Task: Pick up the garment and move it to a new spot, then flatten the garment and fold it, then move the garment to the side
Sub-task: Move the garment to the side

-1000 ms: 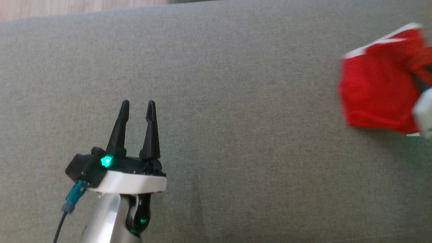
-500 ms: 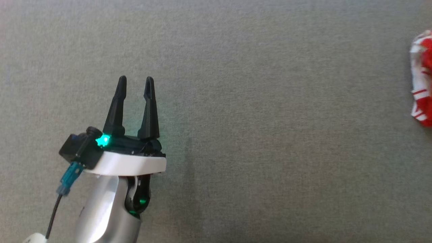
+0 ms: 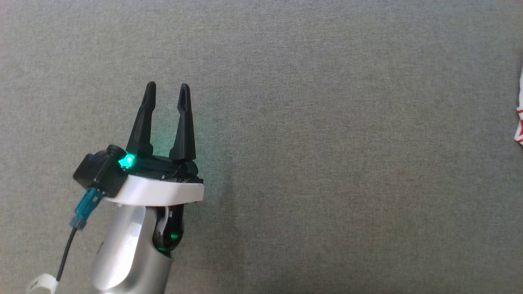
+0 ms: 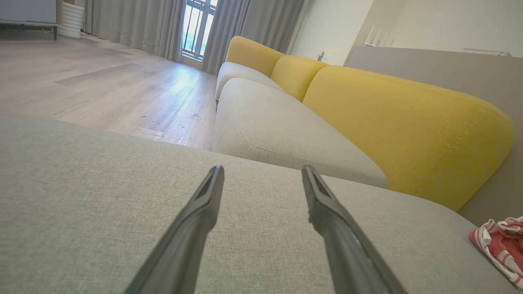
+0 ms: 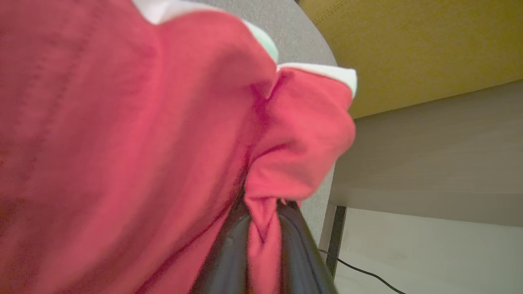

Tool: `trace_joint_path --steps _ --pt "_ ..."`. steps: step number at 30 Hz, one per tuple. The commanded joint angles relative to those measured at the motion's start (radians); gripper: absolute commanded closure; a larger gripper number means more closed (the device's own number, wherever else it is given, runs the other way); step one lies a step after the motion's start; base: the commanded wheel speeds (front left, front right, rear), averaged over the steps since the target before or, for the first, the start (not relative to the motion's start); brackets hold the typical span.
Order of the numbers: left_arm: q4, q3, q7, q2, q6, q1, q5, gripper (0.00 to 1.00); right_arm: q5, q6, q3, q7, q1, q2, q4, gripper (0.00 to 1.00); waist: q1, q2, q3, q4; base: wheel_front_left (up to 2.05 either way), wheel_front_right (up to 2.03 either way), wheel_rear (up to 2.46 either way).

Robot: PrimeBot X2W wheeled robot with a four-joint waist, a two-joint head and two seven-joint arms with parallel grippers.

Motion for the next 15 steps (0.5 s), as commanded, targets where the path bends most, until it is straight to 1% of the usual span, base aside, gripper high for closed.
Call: trace_joint_path --steps 1,2,4,5,10,13,15 --pt "-0.031 0.028 -0.005 0.008 -0.006 -0.023 0.006 0.00 -0.021 0.007 -0.030 -0.006 0.036 -0.033 -0.005 0.26 -0.0001 0.0000 -0.001 -0.003 0.00 0.00 0.00" --pt "-0.030 0.029 -0.005 0.008 -0.006 -0.023 0.007 0.00 -0.027 0.007 -0.047 -0.007 0.035 -0.022 -0.003 0.00 -0.0001 0.0000 -0.004 -0.006 0.00 0.00 0.00" --pt "-0.027 0.033 -0.005 0.008 -0.006 -0.020 0.007 0.00 -0.038 0.007 -0.091 -0.008 0.025 0.010 0.001 0.00 -0.0001 0.0000 -0.011 -0.013 0.00 0.00 0.00" --pt "-0.022 0.037 -0.005 0.008 -0.006 -0.018 0.006 0.00 -0.041 0.007 -0.145 -0.013 0.009 0.054 0.002 0.00 -0.0001 0.0000 -0.021 -0.022 0.00 0.00 0.00" --pt "-0.019 0.049 -0.005 0.008 -0.006 -0.015 0.013 0.00 -0.067 0.007 -0.233 -0.034 -0.018 0.149 -0.048 0.00 -0.0001 0.0000 -0.065 -0.048 0.00 0.00 0.00" --pt "-0.021 0.061 -0.005 0.008 -0.006 0.000 0.014 0.00 -0.049 0.007 -0.313 -0.081 -0.025 0.244 -0.094 0.00 -0.0001 0.0000 -0.113 -0.061 0.00 0.00 0.00" --pt "-0.024 0.071 -0.005 0.008 -0.006 0.015 0.019 0.00 -0.028 0.007 -0.368 -0.120 -0.017 0.327 -0.133 0.00 -0.0001 0.0000 -0.143 -0.072 0.00 0.00 0.00"
